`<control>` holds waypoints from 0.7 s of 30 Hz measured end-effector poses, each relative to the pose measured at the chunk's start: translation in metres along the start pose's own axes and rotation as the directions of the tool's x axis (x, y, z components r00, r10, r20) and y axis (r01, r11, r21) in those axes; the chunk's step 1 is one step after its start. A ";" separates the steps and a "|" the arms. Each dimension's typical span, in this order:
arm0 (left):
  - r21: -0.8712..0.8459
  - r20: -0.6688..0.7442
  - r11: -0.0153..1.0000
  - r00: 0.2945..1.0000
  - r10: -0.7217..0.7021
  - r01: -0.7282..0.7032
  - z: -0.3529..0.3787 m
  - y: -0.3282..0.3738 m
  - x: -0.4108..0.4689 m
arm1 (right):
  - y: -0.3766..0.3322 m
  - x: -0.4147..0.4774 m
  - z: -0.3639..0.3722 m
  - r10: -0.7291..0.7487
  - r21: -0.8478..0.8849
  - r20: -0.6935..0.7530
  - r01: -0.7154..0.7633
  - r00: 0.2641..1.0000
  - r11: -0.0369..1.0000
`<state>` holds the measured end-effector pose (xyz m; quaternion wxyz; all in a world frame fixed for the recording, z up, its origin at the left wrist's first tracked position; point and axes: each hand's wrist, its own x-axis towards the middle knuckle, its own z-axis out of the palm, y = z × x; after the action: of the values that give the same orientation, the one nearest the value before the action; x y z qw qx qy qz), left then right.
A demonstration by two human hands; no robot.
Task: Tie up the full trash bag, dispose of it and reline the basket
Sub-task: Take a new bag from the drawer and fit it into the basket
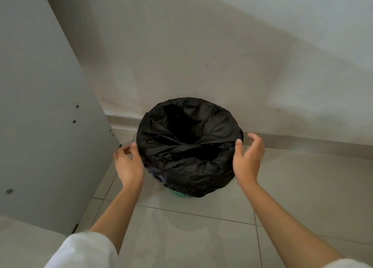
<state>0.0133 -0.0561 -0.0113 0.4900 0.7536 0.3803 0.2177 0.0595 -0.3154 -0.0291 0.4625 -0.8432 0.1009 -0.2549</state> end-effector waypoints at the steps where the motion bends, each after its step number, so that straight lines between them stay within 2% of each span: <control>1: 0.013 0.028 0.999 0.999 0.036 -0.037 0.002 0.005 -0.004 | -0.009 0.000 0.001 -0.165 -0.046 -0.002 0.165 0.986 0.985; 3: 0.017 0.152 1.000 0.988 -0.005 0.002 0.010 0.012 -0.010 | -0.025 -0.004 0.007 -0.412 -0.095 0.116 0.423 0.904 0.901; 5: 0.019 0.254 0.995 0.962 -0.104 0.102 0.020 0.014 -0.014 | -0.027 -0.013 0.016 -0.486 -0.155 0.306 0.546 0.819 0.823; 7: 0.059 0.298 0.988 0.942 -0.152 0.141 0.026 0.013 -0.015 | -0.018 -0.024 0.021 -0.480 -0.204 0.401 0.587 0.780 0.783; 9: 0.082 0.324 0.985 0.931 -0.170 0.151 0.026 0.011 -0.018 | -0.007 -0.030 0.018 -0.489 -0.202 0.381 0.587 0.785 0.784; 11: -0.007 0.336 0.982 0.925 -0.178 0.191 0.024 0.008 -0.030 | -0.002 -0.032 0.013 -0.513 -0.187 0.402 0.617 0.758 0.765; 13: -0.141 0.360 0.958 0.914 -0.186 0.250 0.027 0.004 -0.057 | 0.000 -0.033 0.009 -0.549 -0.174 0.478 0.686 0.686 0.706; 15: -0.200 0.411 0.923 0.884 -0.224 0.327 0.033 0.006 -0.085 | 0.002 -0.032 0.005 -0.584 -0.175 0.535 0.756 0.610 0.630; 18: -0.117 0.430 0.915 0.850 -0.305 0.387 0.041 0.016 -0.095 | 0.009 -0.024 0.002 -0.640 -0.179 0.554 0.827 0.532 0.532; 21: -0.100 0.436 0.907 0.837 -0.330 0.410 0.046 0.016 -0.073 | 0.009 -0.021 0.006 -0.658 -0.197 0.543 0.840 0.522 0.505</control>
<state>0.0056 -0.1436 -0.0131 0.6608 0.6439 0.3856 -0.0092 0.0451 -0.3073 -0.0459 0.1086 -0.9113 -0.3266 -0.2258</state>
